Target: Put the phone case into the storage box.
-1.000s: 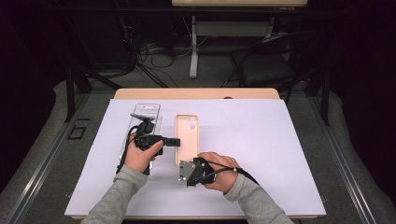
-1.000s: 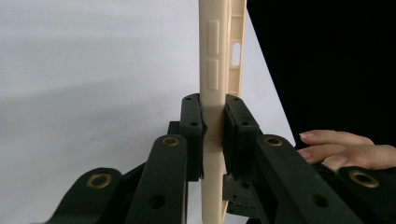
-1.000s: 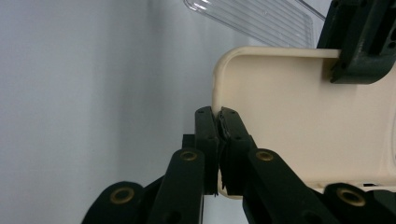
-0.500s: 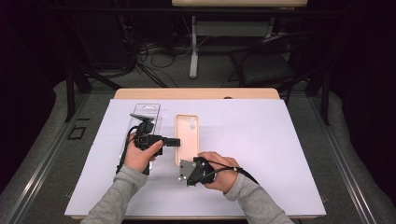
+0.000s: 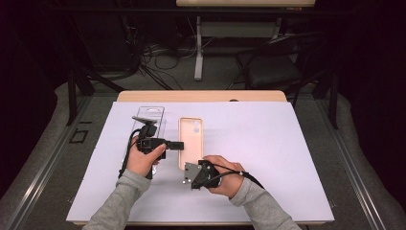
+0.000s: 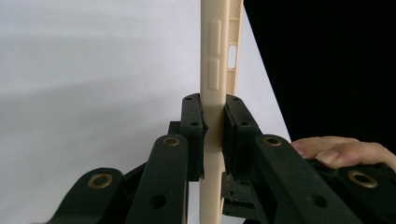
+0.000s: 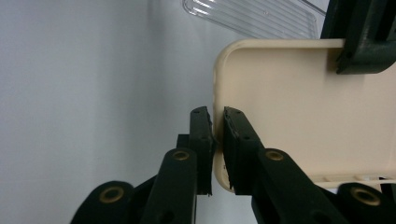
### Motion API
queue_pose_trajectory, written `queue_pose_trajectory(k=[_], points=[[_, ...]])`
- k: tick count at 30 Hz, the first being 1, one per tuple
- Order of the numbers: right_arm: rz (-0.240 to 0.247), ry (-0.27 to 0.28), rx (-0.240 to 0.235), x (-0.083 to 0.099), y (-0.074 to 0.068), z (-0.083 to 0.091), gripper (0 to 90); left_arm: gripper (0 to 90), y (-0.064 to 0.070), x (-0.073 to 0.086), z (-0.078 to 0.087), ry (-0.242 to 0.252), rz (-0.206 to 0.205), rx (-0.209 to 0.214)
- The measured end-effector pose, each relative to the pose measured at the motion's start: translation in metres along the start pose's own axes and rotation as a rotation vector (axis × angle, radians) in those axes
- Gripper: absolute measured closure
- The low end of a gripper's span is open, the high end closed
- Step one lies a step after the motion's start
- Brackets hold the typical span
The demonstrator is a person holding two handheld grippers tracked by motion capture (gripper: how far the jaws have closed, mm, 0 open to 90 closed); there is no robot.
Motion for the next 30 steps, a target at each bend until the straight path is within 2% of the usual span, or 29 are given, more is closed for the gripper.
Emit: queue_pose_trajectory(k=[4,8,12,15,19,21,26,30], points=[[-0.012,0.012,0.003,0.000,0.001,0.001,74.5,80.9,-0.001,0.000,0.002,0.010,-0.003,0.001],[-0.045,0.038,0.020,0.001,0.007,0.005,66.9,80.9,-0.001,-0.001,0.005,0.017,-0.020,-0.001],[-0.100,0.079,0.012,0.001,0.011,0.010,59.2,80.9,-0.002,-0.001,0.008,0.044,-0.029,-0.006],[-0.138,0.093,0.006,0.003,0.015,0.012,54.5,80.9,-0.004,-0.001,0.013,0.057,-0.049,-0.016],[-0.164,0.111,0.015,0.005,0.019,0.012,49.5,81.0,-0.006,-0.001,0.017,0.084,-0.055,-0.015],[-0.161,0.114,0.016,0.005,0.020,0.012,46.9,81.0,-0.006,0.000,0.018,0.095,-0.062,-0.017],[-0.178,0.111,0.019,0.006,0.020,0.011,46.3,80.9,-0.007,0.000,0.021,0.116,-0.080,-0.020],[-0.192,0.135,0.009,0.006,0.021,0.011,47.4,80.9,-0.009,0.001,0.024,0.138,-0.093,-0.020]])
Point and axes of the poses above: each handheld gripper's, and its own axes: z roughly backward along the jaws, x roughly out of its underside, y roughly to its right, the point moved 6 cm from there along -z, roughly forward along the jaws, and after that the axes turned 12 degrees about -y, right-handed, at the moved point
